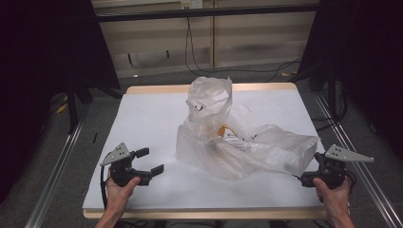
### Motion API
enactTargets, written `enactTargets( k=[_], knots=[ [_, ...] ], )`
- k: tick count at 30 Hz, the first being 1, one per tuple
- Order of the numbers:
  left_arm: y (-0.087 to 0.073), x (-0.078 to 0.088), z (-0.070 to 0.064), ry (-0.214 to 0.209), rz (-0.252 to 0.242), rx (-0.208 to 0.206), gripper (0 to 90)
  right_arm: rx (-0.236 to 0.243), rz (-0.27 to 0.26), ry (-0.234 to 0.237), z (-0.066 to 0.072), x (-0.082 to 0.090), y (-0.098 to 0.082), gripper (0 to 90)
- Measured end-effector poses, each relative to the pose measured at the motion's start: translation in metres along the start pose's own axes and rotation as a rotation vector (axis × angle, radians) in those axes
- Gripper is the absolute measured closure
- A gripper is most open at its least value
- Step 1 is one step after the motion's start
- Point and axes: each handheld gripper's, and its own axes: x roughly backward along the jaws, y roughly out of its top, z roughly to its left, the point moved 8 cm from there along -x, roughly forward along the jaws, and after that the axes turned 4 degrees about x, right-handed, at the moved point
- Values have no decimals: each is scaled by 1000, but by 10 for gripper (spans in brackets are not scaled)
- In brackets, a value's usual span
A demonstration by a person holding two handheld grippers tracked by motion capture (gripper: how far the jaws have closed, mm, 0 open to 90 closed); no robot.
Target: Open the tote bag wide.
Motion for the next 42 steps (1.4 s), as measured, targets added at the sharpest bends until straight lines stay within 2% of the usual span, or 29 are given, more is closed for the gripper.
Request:
enactTargets(
  k=[2,3,4,5,10,23,25,26,27,28,30,31,34,35,36,37,38,40,41,42],
  knots=[
    [2,1,-1,8,-19,-17,38,12,-4,-19,-1,1,0,39],
    [2,2,0,25,-21,-24,38,21,-8,-25,-1,1,1,38],
    [2,3,-1,9,-20,-32,38,19,-12,-29,-1,2,1,32],
    [2,3,-1,9,-20,-32,38,8,-16,-23,-1,2,2,29],
    [3,3,-4,-13,-33,-33,39,23,-2,-27,0,2,1,42],
    [4,0,-7,-4,-16,-25,64,33,7,-24,5,4,6,74],
    [10,-4,-13,-8,-23,-20,81,45,3,-26,6,5,9,92],
    [13,-5,-14,33,-22,-33,85,39,3,-20,7,6,10,95],
    [15,-6,-17,32,-23,-39,88,38,-1,-18,8,6,12,97],
    [17,-7,-21,-13,-20,-53,94,47,2,-14,9,7,14,105],
    [22,-9,-28,-28,-23,-63,99,53,-8,-7,12,10,19,113],
    [23,-9,-29,3,-18,-70,105,59,-9,-10,12,11,21,121],
    [27,-9,-40,-26,-17,-81,121,60,-17,2,15,13,27,151],
    [29,-9,-42,-15,-20,-86,124,65,-17,0,15,14,28,160],
    [31,-8,-47,-54,-24,-91,128,62,-15,4,17,15,30,183],
    [33,-8,-48,-33,-28,-95,136,69,-15,1,18,16,33,211],
    [37,-7,-53,-56,-39,-95,139,70,-16,2,19,17,35,231],
    [38,-7,-54,-47,-35,-105,145,71,-19,10,21,18,39,240],
    [45,-6,-60,-43,-53,-119,146,86,-16,9,25,21,45,268],
    [47,-5,-64,-83,-55,-125,148,95,-23,9,26,23,49,272]
  ],
)
